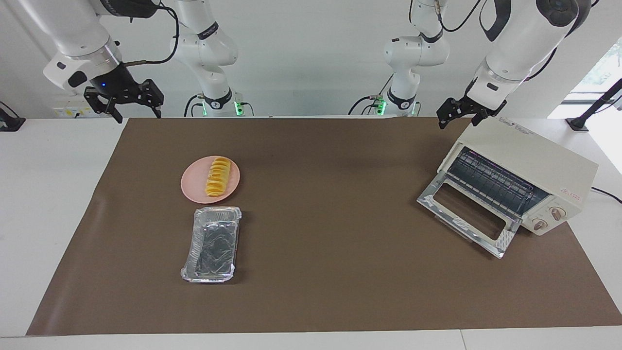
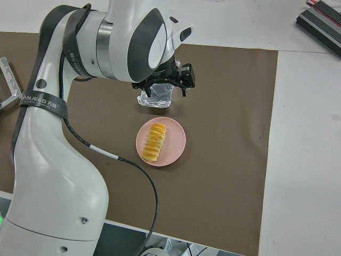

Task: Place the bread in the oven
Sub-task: 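Reach the right gripper toward the bread on the pink plate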

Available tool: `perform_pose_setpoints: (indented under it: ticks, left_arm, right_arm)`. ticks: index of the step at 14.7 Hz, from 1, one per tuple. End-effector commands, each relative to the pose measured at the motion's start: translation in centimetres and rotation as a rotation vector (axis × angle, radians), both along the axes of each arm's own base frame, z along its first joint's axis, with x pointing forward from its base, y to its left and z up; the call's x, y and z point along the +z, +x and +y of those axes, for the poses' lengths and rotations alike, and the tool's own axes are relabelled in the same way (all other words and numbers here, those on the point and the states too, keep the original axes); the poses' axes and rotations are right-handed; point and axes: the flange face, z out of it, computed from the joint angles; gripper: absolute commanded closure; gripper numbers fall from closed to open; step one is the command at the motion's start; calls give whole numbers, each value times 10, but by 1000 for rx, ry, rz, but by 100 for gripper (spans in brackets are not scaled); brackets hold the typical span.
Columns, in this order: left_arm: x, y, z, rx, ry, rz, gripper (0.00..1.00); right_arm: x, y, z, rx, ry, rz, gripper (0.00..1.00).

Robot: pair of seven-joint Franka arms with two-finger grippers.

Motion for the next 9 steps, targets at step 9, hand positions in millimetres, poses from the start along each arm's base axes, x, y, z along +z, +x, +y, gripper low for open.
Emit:
perform_pose_setpoints:
  ticks: [9]
  left_arm:
    - [4, -6, 2, 0, 17, 1, 0]
  right_arm:
    - [-38, -27, 30, 36, -7, -8, 0]
